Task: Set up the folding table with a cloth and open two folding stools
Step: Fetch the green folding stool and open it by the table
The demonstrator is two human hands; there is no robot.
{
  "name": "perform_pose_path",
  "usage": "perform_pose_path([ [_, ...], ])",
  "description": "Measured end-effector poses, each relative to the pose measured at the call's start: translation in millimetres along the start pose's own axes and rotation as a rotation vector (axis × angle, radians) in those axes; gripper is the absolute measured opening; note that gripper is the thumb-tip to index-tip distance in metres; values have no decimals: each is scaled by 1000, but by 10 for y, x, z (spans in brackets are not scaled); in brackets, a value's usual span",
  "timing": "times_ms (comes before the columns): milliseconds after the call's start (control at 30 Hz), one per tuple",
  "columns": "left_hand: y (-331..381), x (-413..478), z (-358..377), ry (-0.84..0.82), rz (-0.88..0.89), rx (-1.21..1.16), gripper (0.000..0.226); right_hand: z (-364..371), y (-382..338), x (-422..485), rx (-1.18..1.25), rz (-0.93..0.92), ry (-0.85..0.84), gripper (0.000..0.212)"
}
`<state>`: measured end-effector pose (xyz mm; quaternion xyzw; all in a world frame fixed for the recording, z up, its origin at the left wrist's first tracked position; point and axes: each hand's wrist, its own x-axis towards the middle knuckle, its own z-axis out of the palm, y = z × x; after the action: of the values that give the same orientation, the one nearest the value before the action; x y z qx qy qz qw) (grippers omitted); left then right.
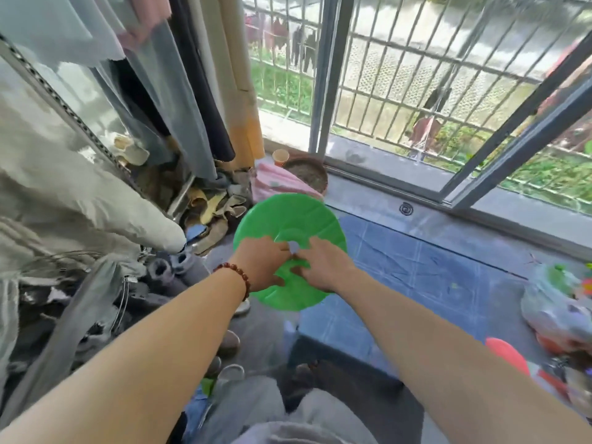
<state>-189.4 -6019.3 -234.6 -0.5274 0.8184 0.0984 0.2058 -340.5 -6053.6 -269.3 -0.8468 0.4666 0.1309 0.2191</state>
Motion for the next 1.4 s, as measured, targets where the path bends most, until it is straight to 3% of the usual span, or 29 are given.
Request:
perform_pose_path([
  [400,-711,664,-81,-89,-12,18,57,-277,80,877,42,-42,-27,49],
  [933,-1959,1510,181,-94,215,-23,61,-350,-149,2087,131,217,-104,46],
  [1400,-2119,2236,815,-117,311,-42,60,165,226,2700,94,255,-188,38],
])
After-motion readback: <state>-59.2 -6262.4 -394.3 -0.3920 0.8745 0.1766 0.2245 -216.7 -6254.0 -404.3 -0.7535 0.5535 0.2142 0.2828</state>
